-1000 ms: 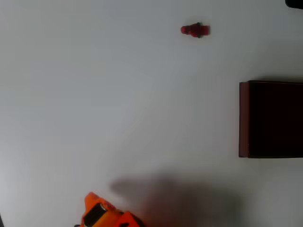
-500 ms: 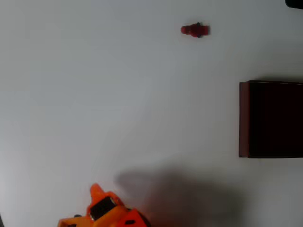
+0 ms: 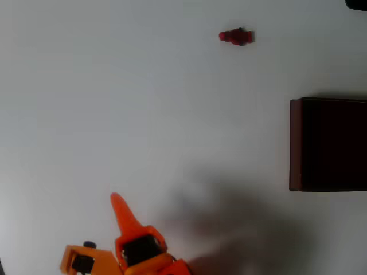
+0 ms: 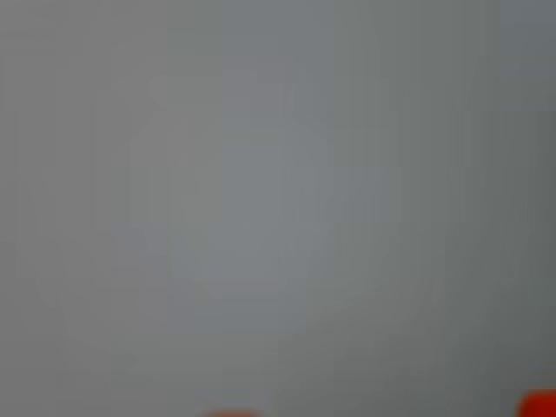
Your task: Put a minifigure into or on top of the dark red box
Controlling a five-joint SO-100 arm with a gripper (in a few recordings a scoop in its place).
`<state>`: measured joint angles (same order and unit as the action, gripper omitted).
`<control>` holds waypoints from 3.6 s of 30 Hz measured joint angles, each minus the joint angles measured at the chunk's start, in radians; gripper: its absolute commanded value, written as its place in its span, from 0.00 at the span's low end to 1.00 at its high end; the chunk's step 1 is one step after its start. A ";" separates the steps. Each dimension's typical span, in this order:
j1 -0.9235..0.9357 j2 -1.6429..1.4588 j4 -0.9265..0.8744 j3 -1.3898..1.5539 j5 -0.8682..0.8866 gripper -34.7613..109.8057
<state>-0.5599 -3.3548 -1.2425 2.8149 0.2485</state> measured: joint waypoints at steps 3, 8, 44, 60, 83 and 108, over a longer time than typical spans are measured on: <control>0.040 0.048 0.029 -0.066 0.011 0.37; 0.129 0.368 0.025 -0.319 -0.026 0.39; 0.649 2.077 -0.324 -1.793 -0.411 0.37; 0.723 2.773 -0.546 -2.755 -0.489 0.37; 0.686 2.852 -0.321 -2.688 -0.488 0.38; 0.653 2.918 -0.227 -2.671 -0.414 0.38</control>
<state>0.0936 -0.4372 -1.4696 0.1442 -0.1657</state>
